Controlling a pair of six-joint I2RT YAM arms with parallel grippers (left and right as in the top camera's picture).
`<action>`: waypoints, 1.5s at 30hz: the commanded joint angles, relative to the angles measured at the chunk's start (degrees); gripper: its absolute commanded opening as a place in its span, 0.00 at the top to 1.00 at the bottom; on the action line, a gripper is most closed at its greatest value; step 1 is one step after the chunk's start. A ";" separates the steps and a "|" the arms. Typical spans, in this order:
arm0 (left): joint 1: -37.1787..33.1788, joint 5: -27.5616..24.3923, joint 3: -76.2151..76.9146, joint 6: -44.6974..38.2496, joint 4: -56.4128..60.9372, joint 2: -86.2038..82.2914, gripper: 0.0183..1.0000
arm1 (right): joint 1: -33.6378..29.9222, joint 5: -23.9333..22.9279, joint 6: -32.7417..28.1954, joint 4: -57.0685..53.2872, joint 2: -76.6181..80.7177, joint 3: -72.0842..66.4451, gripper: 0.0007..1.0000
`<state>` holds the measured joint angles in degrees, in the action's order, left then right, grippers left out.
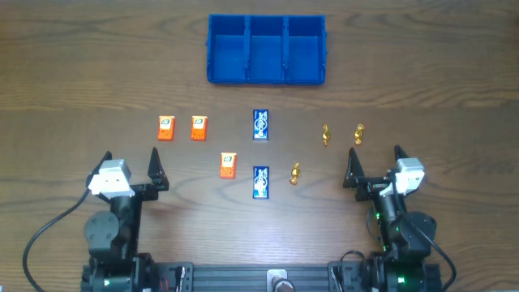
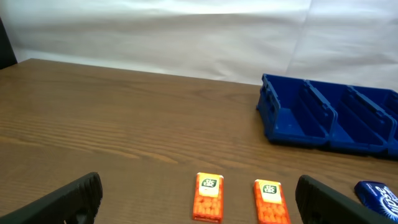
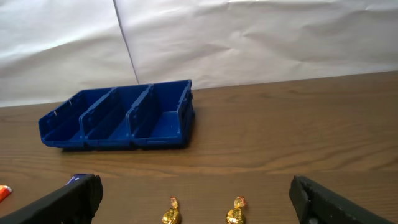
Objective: Sort Candies Into Trays
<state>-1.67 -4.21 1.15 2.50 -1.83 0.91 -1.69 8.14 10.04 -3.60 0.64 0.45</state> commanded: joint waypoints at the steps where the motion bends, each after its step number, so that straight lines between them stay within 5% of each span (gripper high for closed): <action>1: -0.17 -0.90 -0.87 -0.81 -2.27 -0.37 0.00 | -0.42 0.33 0.17 -0.42 -0.31 0.02 0.00; 35: -0.17 0.02 -0.72 -0.81 -2.49 -0.72 0.00 | -0.42 0.33 0.15 -0.42 -0.31 0.02 0.00; 45: -0.17 -0.33 30.45 -2.82 -21.77 27.23 0.00 | -0.42 0.33 0.17 -0.42 -0.31 0.02 0.00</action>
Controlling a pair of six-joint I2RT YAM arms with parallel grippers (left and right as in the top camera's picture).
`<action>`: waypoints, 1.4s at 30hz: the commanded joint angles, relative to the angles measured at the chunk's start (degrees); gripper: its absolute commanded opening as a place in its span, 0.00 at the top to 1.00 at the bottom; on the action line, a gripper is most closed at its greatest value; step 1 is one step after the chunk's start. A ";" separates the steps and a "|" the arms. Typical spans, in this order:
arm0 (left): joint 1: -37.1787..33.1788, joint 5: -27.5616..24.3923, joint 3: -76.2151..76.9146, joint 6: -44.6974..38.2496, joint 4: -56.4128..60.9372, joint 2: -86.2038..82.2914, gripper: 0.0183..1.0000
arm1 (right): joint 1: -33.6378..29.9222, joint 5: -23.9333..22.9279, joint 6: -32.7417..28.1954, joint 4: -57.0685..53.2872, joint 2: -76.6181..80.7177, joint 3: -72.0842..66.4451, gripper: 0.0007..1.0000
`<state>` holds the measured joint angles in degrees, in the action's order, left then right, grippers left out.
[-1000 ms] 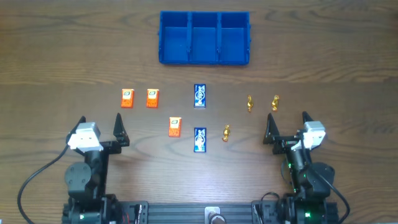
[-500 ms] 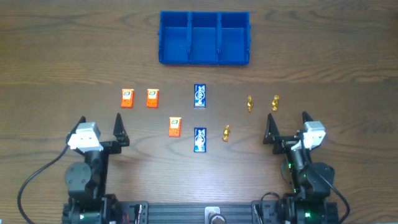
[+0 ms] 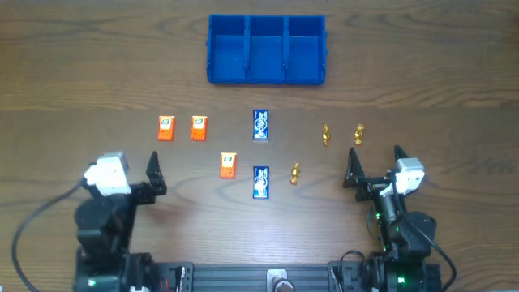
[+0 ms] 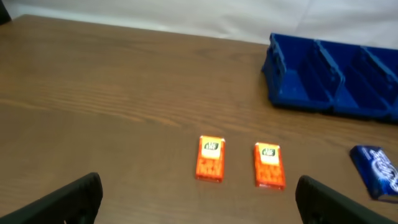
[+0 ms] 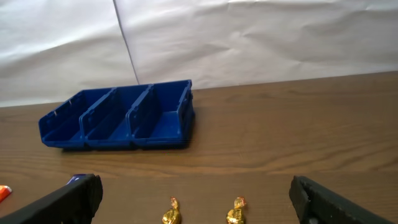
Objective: Sort Candies Into Trays
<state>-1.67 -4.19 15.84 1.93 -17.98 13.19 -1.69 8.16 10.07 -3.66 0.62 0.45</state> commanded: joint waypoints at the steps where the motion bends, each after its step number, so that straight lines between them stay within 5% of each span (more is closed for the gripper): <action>1: -0.15 -0.39 18.45 -2.25 -6.47 18.82 0.00 | -0.42 0.31 0.15 -0.35 -0.28 0.02 0.00; 16: 0.74 -7.26 34.86 -5.68 -0.59 75.32 0.00 | -0.42 0.31 0.15 -0.35 -0.28 0.02 0.00; 35: 1.07 -7.15 36.09 -9.77 5.44 87.03 0.00 | -0.42 0.31 0.15 -0.35 -0.28 0.02 0.00; 42: 2.03 -5.66 36.11 -9.88 6.03 87.78 0.24 | -0.42 0.31 0.15 -0.35 -0.28 0.02 0.00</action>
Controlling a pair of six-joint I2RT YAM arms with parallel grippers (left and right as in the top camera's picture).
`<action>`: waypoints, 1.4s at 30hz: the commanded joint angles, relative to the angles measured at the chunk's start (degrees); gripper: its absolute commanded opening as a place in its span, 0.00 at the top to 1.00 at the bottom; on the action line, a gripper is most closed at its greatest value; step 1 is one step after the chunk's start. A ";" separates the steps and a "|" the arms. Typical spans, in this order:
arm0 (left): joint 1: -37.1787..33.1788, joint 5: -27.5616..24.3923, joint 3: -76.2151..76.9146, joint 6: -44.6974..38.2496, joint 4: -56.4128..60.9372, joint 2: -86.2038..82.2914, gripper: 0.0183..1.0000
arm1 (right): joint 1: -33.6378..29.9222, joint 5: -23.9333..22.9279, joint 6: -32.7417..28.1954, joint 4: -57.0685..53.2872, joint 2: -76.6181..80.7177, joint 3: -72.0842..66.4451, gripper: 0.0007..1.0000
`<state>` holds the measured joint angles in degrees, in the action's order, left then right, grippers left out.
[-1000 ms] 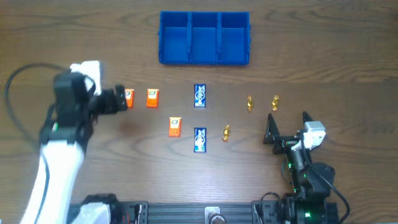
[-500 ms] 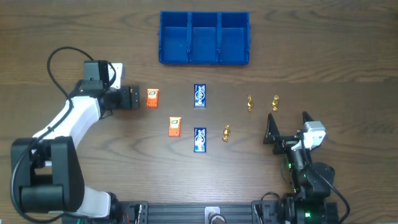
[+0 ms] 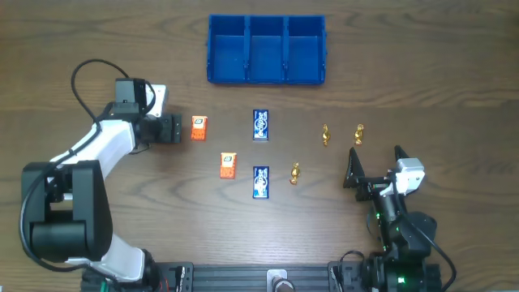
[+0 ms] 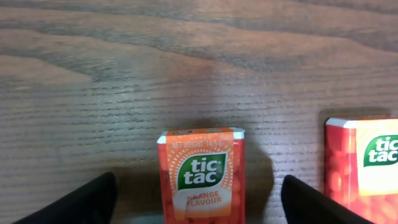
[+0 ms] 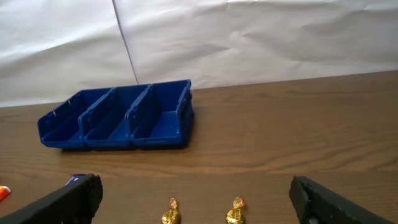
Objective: Sort Candies Into Trays
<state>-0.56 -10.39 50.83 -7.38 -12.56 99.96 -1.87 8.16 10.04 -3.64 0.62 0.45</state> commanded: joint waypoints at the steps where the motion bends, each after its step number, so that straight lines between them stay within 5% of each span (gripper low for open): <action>1: 1.07 0.68 1.11 -0.57 0.83 1.25 0.25 | -0.24 0.31 0.17 -0.37 -0.28 0.02 0.00; 25: 1.33 2.80 1.18 0.20 0.39 1.92 0.71 | -0.24 0.31 0.17 -0.37 -0.28 0.02 0.00; 32: 2.64 3.52 5.90 5.14 -7.80 -6.01 0.75 | -0.24 0.31 0.17 -0.37 -0.28 0.02 0.00; 39: 13.88 17.33 29.22 15.65 -23.52 -11.34 0.74 | -0.24 0.31 0.17 -0.37 -0.28 0.02 0.00; 42: 18.53 19.47 40.13 16.24 -24.96 -6.25 0.75 | -0.24 0.31 0.17 -0.37 -0.28 0.02 0.00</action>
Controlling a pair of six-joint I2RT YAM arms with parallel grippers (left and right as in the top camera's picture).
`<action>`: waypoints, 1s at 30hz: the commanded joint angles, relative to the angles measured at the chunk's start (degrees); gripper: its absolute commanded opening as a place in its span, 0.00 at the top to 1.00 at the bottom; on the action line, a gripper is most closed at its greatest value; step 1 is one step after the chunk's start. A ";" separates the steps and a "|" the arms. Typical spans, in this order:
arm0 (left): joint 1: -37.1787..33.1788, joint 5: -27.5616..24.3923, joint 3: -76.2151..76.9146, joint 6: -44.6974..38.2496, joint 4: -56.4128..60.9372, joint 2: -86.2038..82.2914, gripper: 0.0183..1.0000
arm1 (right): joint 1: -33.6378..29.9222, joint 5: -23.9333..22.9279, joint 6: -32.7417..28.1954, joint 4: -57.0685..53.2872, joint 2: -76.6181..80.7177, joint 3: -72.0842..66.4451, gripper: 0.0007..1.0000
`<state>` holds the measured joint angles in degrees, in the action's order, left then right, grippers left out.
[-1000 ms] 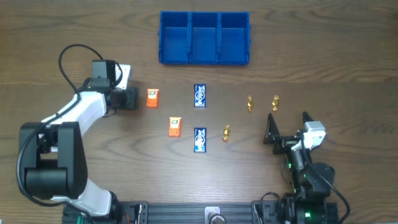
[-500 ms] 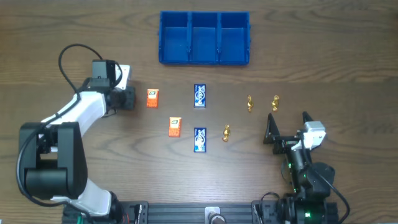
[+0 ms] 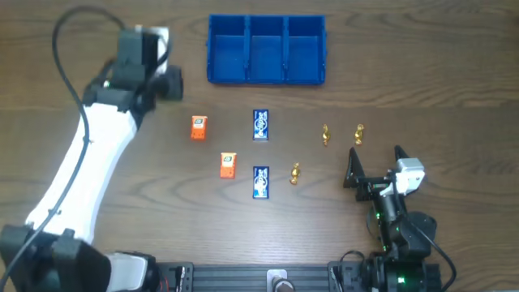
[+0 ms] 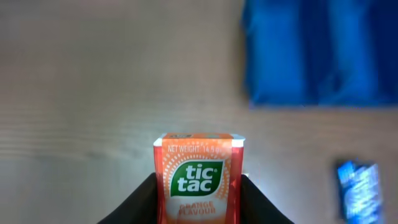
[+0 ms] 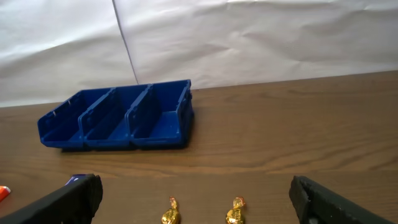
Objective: Sort Candies Into Trays
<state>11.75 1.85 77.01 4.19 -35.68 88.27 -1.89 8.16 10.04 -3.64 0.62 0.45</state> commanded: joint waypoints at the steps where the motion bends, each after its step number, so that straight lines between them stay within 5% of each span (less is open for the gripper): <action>1: 7.63 7.39 18.80 4.68 -2.29 8.72 0.75 | -0.22 0.31 0.17 -0.37 -0.28 0.02 0.00; 9: 10.40 6.88 38.42 7.74 -7.04 30.23 0.74 | -0.22 0.31 0.17 -0.37 -0.28 0.02 0.00; 23: 8.72 3.98 39.89 9.62 -3.43 38.42 0.71 | -0.22 0.31 0.17 -0.37 -0.28 0.02 0.00; 26: 8.68 2.99 39.89 9.92 -2.36 38.42 0.34 | -0.22 0.31 0.17 -0.37 -0.28 0.02 0.00; 30: 8.85 3.13 39.45 9.99 -3.91 34.40 0.20 | -0.22 0.31 0.15 -0.37 -0.28 0.02 0.00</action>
<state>20.67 5.48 115.22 13.69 -38.09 126.19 -1.89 8.16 10.04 -3.64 0.62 0.45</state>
